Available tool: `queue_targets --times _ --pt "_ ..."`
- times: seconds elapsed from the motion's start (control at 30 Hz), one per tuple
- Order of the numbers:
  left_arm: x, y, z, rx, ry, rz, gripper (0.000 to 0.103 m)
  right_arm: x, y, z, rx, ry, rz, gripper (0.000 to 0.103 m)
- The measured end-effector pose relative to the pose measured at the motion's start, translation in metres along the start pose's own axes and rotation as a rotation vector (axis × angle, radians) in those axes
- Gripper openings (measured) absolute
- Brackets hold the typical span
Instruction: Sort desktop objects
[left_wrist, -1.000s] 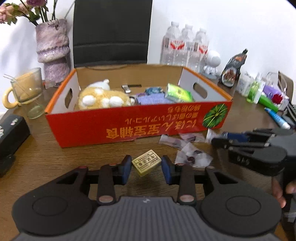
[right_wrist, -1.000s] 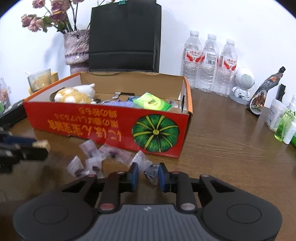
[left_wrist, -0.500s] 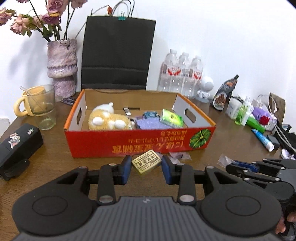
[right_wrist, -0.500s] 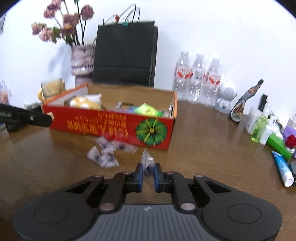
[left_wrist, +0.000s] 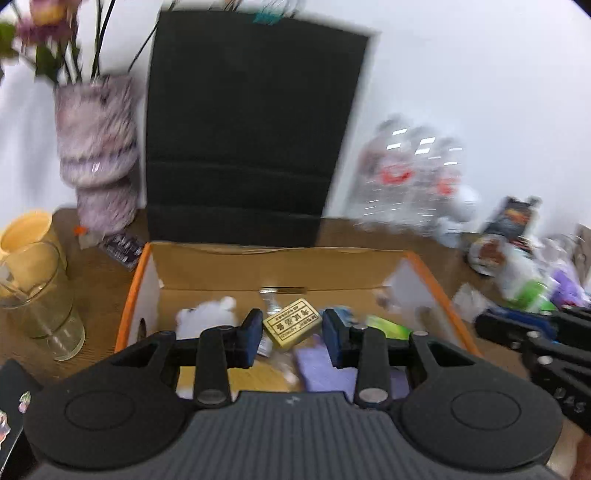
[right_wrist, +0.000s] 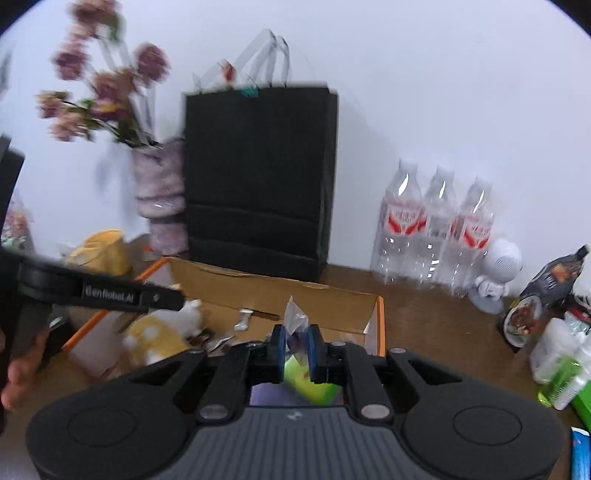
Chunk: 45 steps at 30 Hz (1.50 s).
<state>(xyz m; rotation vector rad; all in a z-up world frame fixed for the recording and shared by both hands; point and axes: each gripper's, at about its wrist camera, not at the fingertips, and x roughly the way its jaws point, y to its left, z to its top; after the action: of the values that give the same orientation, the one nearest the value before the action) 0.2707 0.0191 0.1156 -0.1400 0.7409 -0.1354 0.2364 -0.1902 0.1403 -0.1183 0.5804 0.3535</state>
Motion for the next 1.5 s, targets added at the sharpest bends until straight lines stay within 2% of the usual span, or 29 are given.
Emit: queue_targets --times 0.13,0.23,0.3,0.33,0.37,0.4,0.47,0.53,0.57,0.67,0.73,0.83,0.9,1.0,1.17,1.3,1.4,1.5 --pt "0.041 0.014 0.010 -0.005 0.045 0.043 0.036 0.057 -0.013 0.021 0.051 0.097 -0.037 0.011" --pt "0.062 0.020 0.016 -0.016 0.055 0.052 0.037 0.091 -0.018 0.023 0.061 0.142 -0.077 0.017" --pt "0.071 0.022 0.019 -0.020 0.062 0.075 0.039 0.108 -0.019 0.023 0.051 0.170 -0.113 0.032" --pt "0.074 0.023 0.021 -0.018 0.064 0.084 0.043 0.114 -0.020 0.023 0.053 0.198 -0.139 0.054" --pt "0.075 0.024 0.022 -0.010 0.063 0.084 0.048 0.119 -0.021 0.023 0.056 0.224 -0.163 0.070" --pt "0.075 0.024 0.022 0.000 0.062 0.084 0.058 0.119 -0.022 0.023 0.069 0.231 -0.168 0.073" --pt "0.073 0.024 0.022 0.010 0.060 0.088 0.070 0.114 -0.025 0.023 0.102 0.233 -0.142 0.076" --pt "0.068 0.022 0.021 0.018 0.076 0.107 0.070 0.109 -0.029 0.023 0.140 0.276 -0.111 0.079" --pt "0.066 0.021 0.020 0.025 0.096 0.123 0.072 0.107 -0.029 0.023 0.162 0.308 -0.089 0.080" --pt "0.057 0.015 0.016 0.069 0.170 0.180 0.093 0.098 -0.029 0.018 0.213 0.412 -0.024 0.083" --pt "0.050 0.012 0.011 0.080 0.230 0.192 0.101 0.088 -0.026 0.014 0.221 0.460 -0.008 0.085" --pt "0.034 0.011 0.001 0.052 0.318 0.180 0.103 0.071 -0.018 0.008 0.223 0.511 -0.007 0.087" --pt "0.018 0.011 -0.009 0.018 0.336 0.161 0.103 0.052 -0.015 0.000 0.242 0.500 -0.018 0.088" --pt "-0.018 0.004 -0.031 0.018 0.298 0.144 0.103 0.017 -0.007 -0.021 0.268 0.442 -0.038 0.088" --pt "-0.110 -0.008 -0.086 0.050 0.053 0.142 0.103 -0.058 0.028 -0.071 0.240 0.225 -0.072 0.090" --pt "-0.160 -0.010 -0.160 0.028 -0.125 0.154 0.103 -0.102 0.057 -0.123 0.214 0.093 -0.068 0.099" --pt "-0.166 -0.013 -0.205 0.040 -0.152 0.181 0.103 -0.115 0.075 -0.161 0.159 0.056 -0.064 0.099" --pt "-0.161 -0.015 -0.235 0.043 -0.136 0.193 0.103 -0.114 0.081 -0.191 0.137 0.061 -0.061 0.099"
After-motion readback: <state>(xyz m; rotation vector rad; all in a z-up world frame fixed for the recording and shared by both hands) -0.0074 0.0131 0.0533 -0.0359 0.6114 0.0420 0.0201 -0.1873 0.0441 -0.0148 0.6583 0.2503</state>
